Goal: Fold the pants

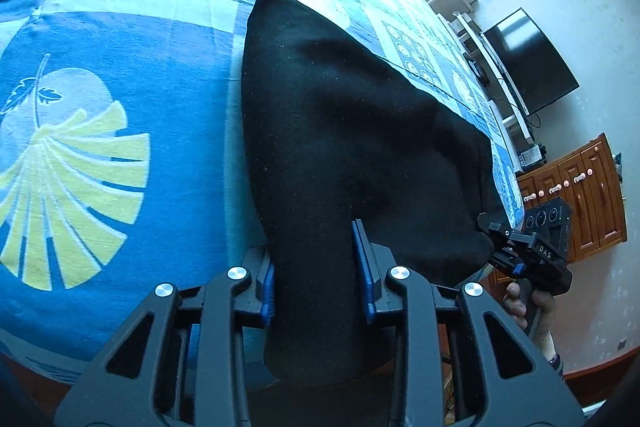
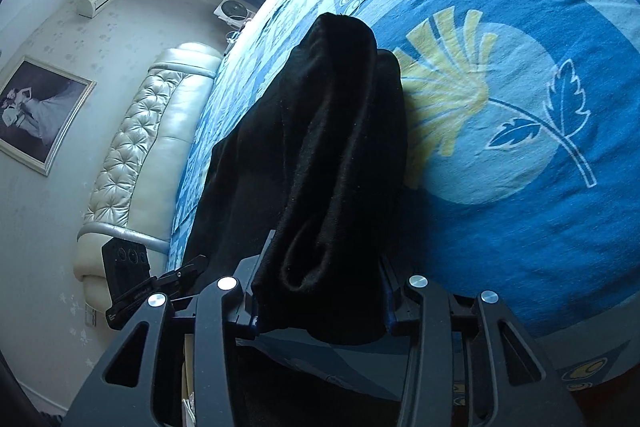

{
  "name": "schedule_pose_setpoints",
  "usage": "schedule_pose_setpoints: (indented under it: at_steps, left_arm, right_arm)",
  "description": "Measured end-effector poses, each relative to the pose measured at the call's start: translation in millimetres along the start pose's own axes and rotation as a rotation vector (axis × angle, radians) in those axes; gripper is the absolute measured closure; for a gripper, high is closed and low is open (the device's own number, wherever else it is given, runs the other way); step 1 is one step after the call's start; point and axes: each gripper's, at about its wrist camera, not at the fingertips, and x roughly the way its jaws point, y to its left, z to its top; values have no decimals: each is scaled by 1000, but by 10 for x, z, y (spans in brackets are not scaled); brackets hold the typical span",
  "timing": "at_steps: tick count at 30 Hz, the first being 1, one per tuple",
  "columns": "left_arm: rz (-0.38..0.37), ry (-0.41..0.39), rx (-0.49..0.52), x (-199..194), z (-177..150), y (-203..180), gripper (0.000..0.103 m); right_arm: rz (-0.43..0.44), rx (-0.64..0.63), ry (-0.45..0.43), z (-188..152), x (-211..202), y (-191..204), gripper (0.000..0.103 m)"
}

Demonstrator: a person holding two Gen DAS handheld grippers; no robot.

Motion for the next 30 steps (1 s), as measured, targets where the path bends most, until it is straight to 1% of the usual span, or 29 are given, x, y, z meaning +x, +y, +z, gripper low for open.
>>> schedule_pose_setpoints:
  at_steps: [7,11,16,21,25,30]
  left_arm:
    - [61,-54,-46,-441,-106,474,72]
    - [72,-81,-70,-619,-151,677,72]
    - [47,-90,-84,-655,-192,777,72]
    - [52,-97,-61,-669,-219,774,71]
    - [39,-98,-69,-665,-217,827,71]
    - [45,-104,-63,-657,-229,830,70]
  right_arm:
    - [54,-44,76,-116,540,401,61]
    - [63,-61,105,-187,736,558,61]
    - [55,-56,103,-228,760,572,61]
    - [54,-43,93,-224,775,600,61]
    - [69,-35,82,-260,749,542,61]
    - [88,-29,71,-270,737,518,61]
